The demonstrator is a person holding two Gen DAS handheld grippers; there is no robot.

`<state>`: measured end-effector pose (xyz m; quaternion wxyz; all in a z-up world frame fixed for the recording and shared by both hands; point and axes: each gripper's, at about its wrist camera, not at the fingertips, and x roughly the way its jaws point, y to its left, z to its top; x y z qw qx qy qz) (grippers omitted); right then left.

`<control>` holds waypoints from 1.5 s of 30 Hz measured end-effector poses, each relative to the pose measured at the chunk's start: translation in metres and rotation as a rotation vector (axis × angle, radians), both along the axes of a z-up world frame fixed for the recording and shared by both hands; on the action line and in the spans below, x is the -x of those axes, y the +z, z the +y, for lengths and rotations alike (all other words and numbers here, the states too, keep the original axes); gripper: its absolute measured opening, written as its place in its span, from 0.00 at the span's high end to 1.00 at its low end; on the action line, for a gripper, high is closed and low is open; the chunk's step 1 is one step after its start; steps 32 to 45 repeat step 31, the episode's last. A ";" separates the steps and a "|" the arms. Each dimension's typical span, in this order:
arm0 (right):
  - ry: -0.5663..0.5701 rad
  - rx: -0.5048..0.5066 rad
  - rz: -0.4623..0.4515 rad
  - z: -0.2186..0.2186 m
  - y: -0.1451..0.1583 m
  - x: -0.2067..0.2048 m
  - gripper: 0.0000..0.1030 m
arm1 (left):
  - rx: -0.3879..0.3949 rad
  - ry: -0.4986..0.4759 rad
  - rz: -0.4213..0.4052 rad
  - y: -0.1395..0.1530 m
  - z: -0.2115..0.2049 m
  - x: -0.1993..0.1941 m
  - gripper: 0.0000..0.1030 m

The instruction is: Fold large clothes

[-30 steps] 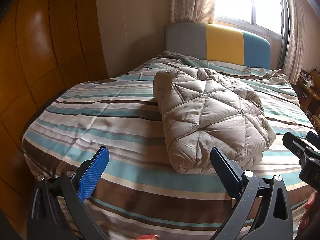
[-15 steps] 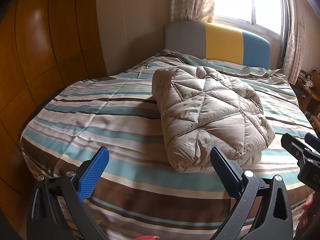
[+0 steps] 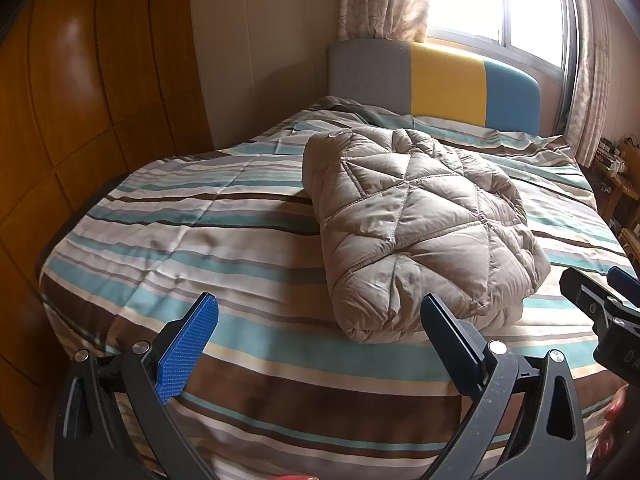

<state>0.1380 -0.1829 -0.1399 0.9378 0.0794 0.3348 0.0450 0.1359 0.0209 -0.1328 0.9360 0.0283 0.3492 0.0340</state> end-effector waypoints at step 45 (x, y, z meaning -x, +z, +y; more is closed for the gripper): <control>-0.036 -0.065 0.095 -0.024 -0.035 -0.027 0.02 | 0.003 0.007 0.076 -0.026 0.002 -0.026 0.03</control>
